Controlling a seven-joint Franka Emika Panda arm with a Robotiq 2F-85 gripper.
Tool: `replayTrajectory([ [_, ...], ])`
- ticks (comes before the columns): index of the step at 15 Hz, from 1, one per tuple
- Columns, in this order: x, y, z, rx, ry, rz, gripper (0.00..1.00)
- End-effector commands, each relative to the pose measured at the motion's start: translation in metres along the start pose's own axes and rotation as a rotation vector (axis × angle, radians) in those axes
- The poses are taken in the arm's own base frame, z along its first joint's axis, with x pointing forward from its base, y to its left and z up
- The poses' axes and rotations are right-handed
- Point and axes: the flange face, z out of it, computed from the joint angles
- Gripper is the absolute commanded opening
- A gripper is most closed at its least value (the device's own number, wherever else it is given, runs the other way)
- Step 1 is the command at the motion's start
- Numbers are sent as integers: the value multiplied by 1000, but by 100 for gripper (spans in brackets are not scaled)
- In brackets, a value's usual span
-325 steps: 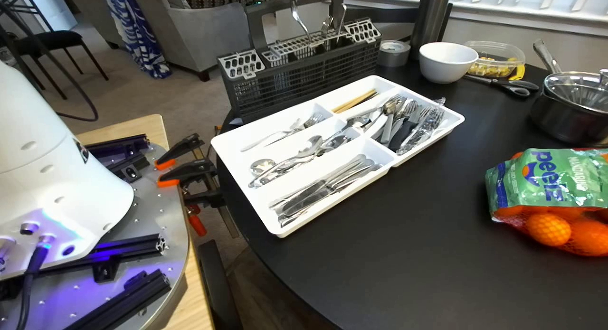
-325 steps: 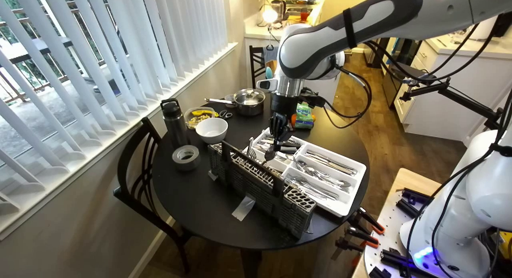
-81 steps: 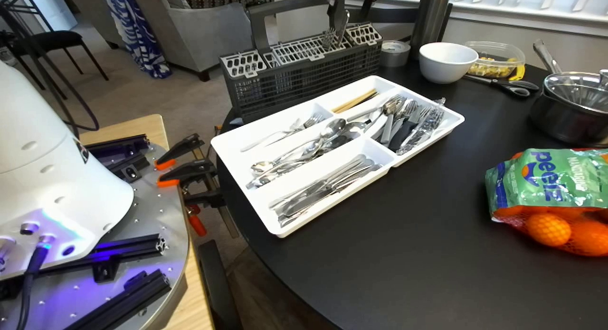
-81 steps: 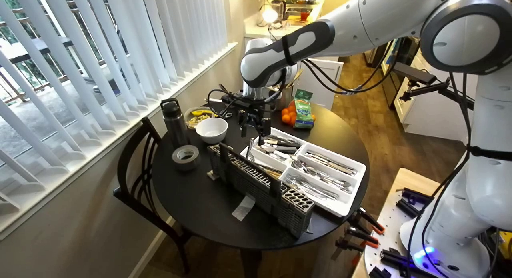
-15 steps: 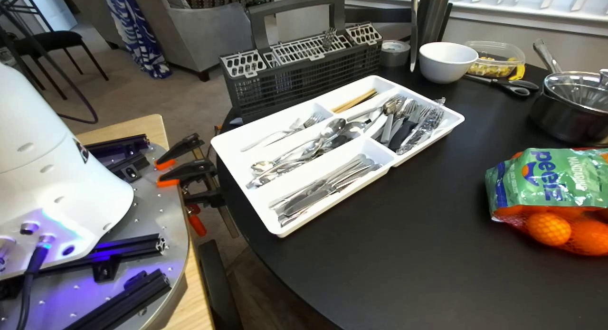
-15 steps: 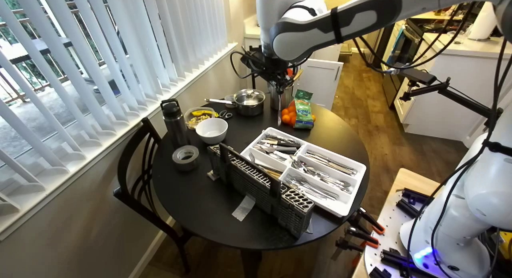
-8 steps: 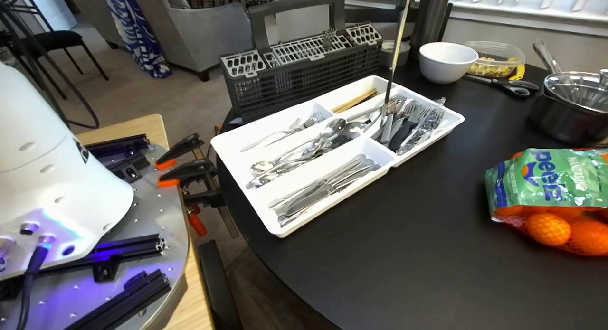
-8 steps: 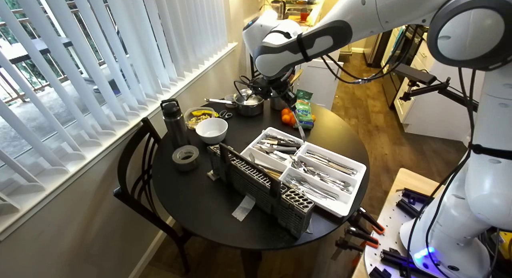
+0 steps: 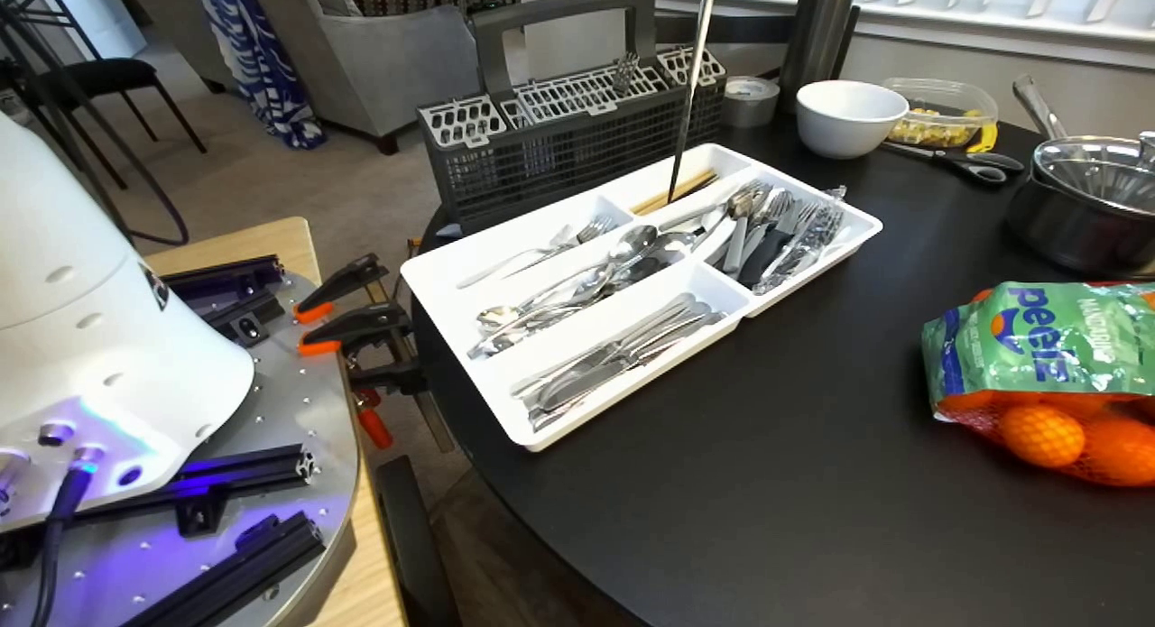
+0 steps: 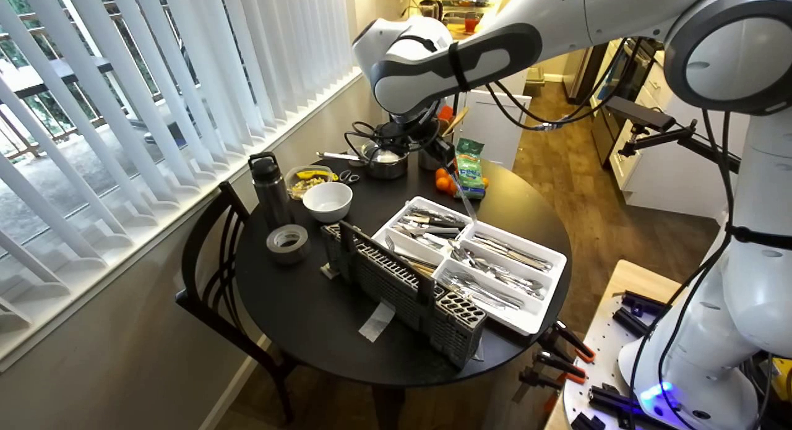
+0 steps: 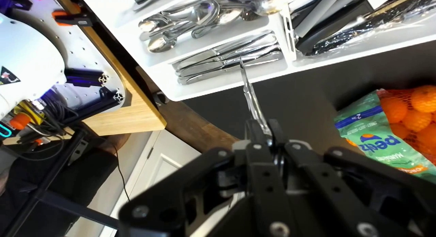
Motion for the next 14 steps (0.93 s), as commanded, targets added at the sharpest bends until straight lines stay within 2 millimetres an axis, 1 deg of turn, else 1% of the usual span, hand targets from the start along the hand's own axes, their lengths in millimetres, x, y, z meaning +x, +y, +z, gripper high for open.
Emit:
replayTrajectory([
  [1, 12, -4, 14, -60, -18, -6, 2],
  [3, 14, -9, 19, -35, -56, 15, 2],
  [4, 14, -11, 18, 18, -95, 23, 2],
  [5, 12, -12, 19, 45, -118, 25, 2],
  [8, 5, -13, 29, 93, -168, 29, 2],
  [10, 3, -9, 40, 51, -172, 21, 2],
  [12, 4, 1, 49, 7, -148, 20, 2],
  [14, 10, 10, 47, 18, -135, 21, 2],
])
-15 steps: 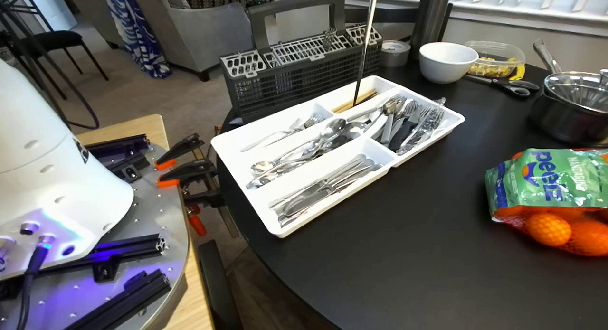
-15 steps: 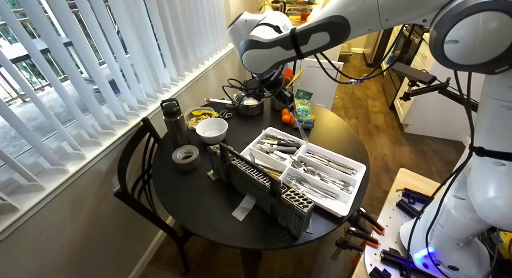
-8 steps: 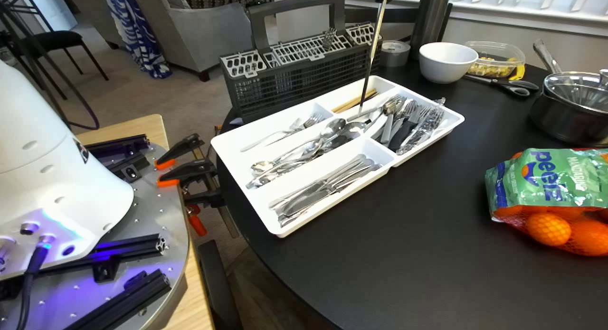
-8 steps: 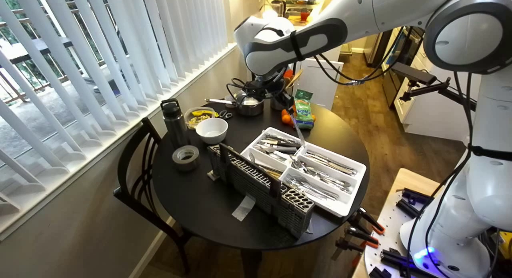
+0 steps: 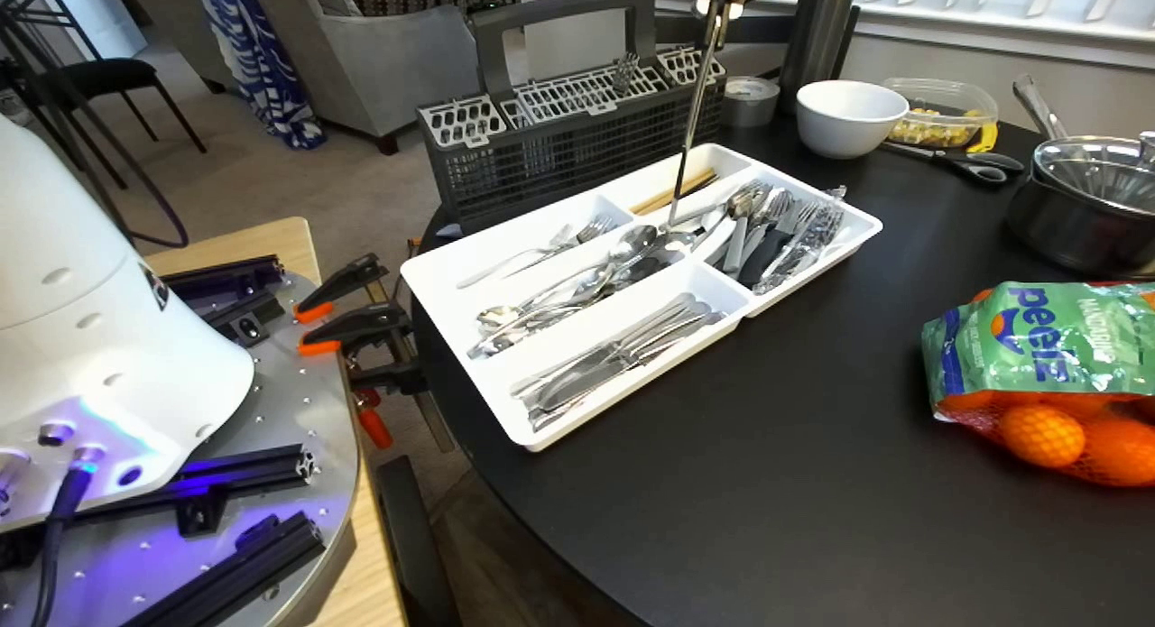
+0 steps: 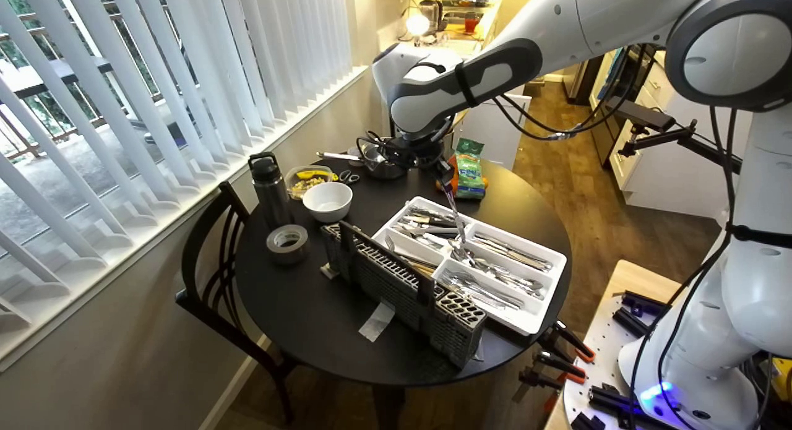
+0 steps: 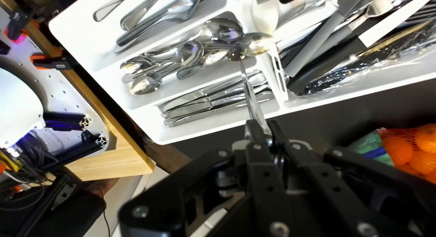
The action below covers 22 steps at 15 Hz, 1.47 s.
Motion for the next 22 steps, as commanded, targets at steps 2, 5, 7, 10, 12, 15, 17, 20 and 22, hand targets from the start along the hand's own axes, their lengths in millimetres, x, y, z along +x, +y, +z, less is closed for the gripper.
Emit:
replayTrajectory([
  [2, 23, 27, -13, 14, 21, 20, 2],
  [5, 32, 29, -15, 10, 77, 30, 2],
  [7, 35, 28, -9, -17, 107, 33, 2],
  [10, 37, 30, 13, -87, 126, 34, 2],
  [12, 37, 32, 20, -80, 120, 29, 2],
  [15, 32, 27, 22, -99, 127, 7, 8],
  [17, 32, 27, 22, -99, 127, 6, 2],
  [20, 35, 60, 36, -215, 190, 0, 2],
  [22, 37, 76, 39, -328, 221, -13, 2],
])
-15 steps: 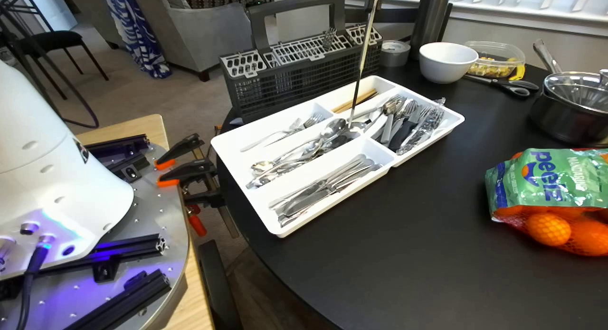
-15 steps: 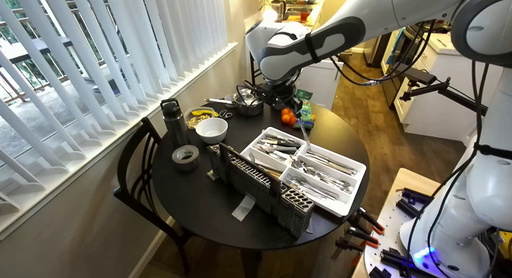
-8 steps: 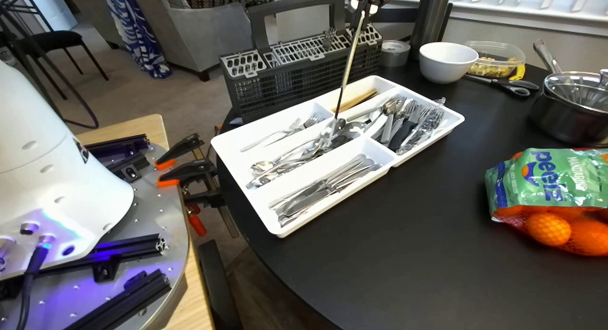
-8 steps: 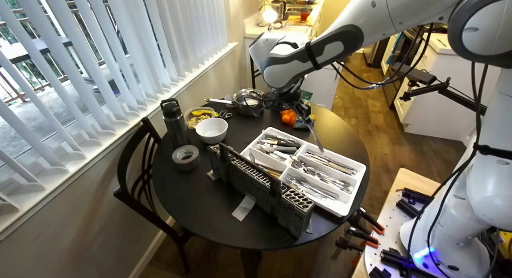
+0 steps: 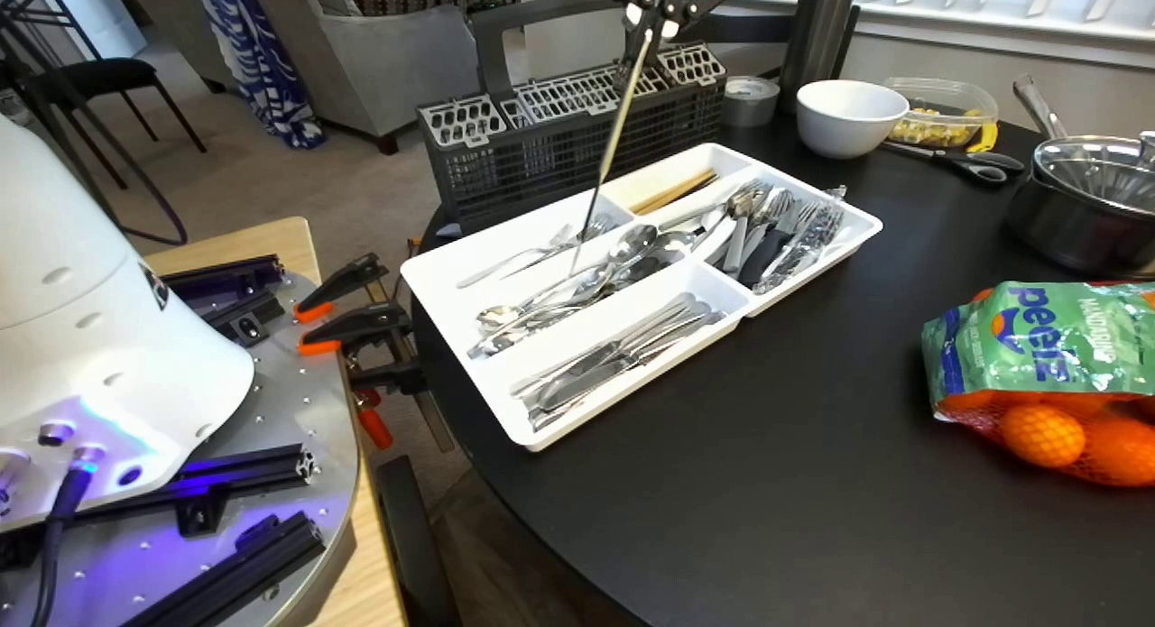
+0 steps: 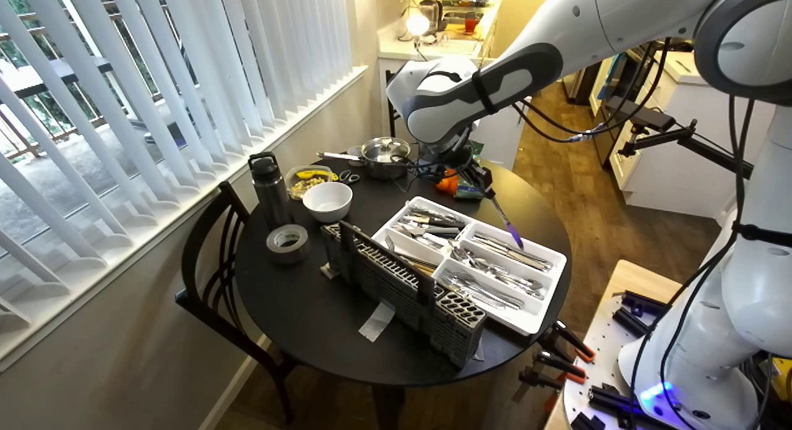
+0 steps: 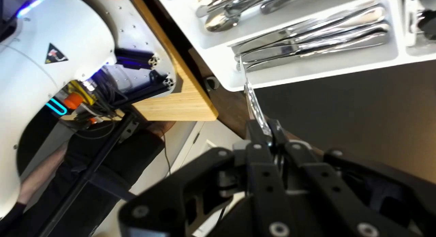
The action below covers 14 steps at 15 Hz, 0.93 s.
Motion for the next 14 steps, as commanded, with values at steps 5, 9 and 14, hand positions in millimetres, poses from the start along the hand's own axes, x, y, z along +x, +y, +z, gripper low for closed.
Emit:
replayTrajectory([
  [5, 18, 25, 3, -148, -5, 44, 2],
  [9, 26, 9, 7, -147, 18, 16, 2],
  [14, 38, -15, 24, -180, 25, 47, 2],
])
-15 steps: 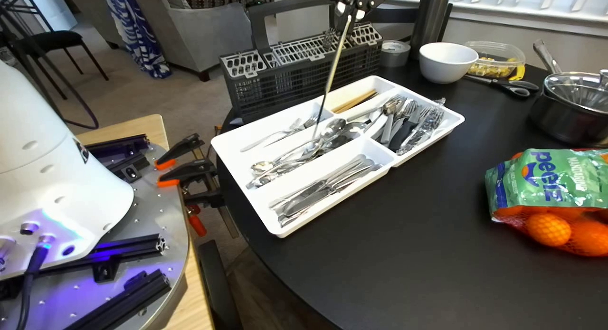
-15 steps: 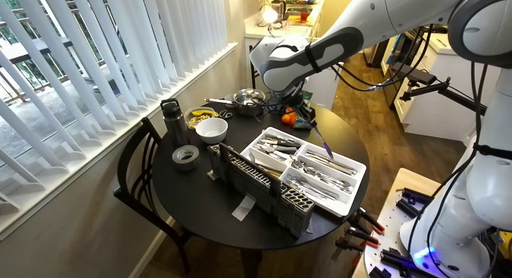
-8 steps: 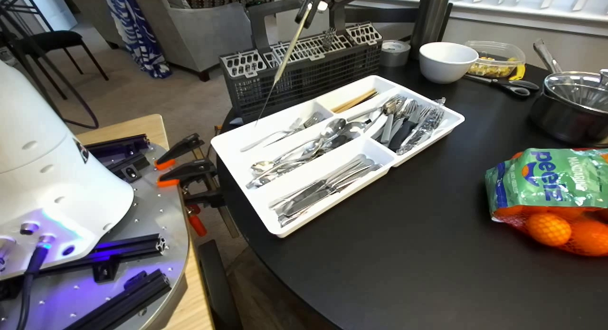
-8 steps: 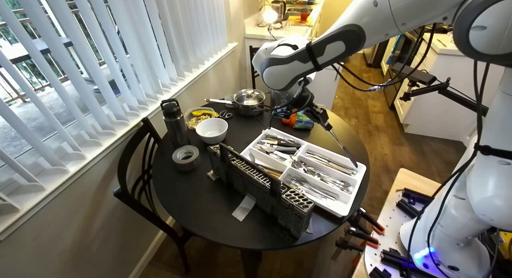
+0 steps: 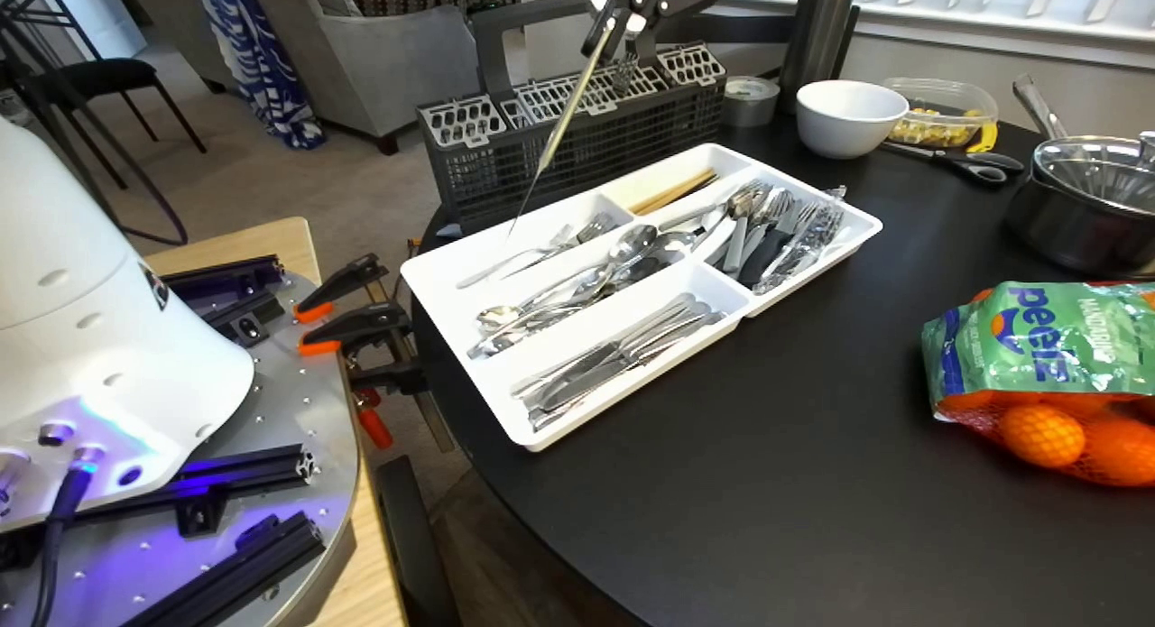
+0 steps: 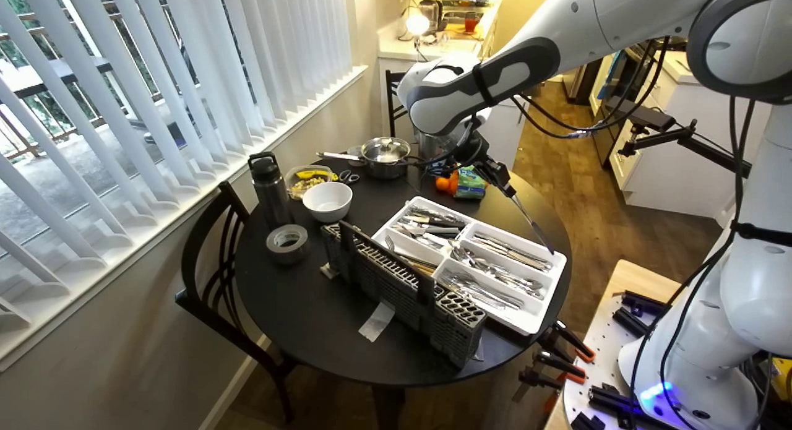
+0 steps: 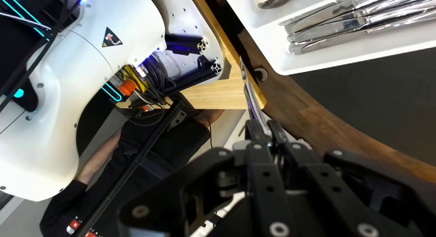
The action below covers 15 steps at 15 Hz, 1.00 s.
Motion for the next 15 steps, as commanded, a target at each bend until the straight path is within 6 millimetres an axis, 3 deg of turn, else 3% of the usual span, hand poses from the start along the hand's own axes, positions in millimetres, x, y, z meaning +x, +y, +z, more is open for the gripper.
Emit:
replayTrajectory([
  [1, 15, -27, 5, -2, 1, 17, 2],
  [5, 23, -55, 15, -7, 6, 52, 2],
  [11, 10, -88, 37, -29, 4, 57, 2],
  [15, 6, -99, 48, -47, 7, 54, 2],
])
